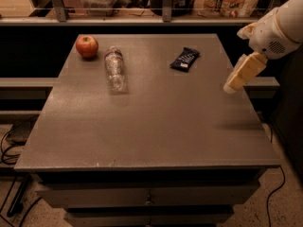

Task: Pick rxbar blueberry

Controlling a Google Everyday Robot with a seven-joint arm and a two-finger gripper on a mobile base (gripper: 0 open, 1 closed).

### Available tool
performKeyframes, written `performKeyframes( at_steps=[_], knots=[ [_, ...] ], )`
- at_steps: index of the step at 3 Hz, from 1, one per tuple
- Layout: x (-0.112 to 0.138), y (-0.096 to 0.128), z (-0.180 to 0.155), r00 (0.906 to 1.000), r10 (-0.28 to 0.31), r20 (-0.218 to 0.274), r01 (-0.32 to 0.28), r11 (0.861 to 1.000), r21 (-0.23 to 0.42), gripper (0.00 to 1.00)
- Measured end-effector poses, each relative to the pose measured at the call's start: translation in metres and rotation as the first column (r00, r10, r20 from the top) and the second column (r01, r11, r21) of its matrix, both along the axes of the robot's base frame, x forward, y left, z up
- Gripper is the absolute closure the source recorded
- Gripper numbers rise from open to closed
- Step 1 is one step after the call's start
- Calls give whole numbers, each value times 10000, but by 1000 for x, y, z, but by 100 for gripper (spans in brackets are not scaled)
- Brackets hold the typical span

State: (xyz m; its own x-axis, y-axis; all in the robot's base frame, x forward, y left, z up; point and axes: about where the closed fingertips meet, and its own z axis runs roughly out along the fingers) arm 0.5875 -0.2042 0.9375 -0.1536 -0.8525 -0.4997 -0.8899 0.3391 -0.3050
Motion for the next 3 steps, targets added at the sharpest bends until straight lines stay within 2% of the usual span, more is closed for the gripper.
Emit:
performKeyframes(
  at_steps=[1,2,3],
  knots=[
    [18,8,-6,9999,-119,89,115,9989,450,0],
    [44,22,-18,9997,-237,-2,236,9929,1169,0],
    [70,33,-36,9990,-319,-303,373,9790,2004,0]
  ],
)
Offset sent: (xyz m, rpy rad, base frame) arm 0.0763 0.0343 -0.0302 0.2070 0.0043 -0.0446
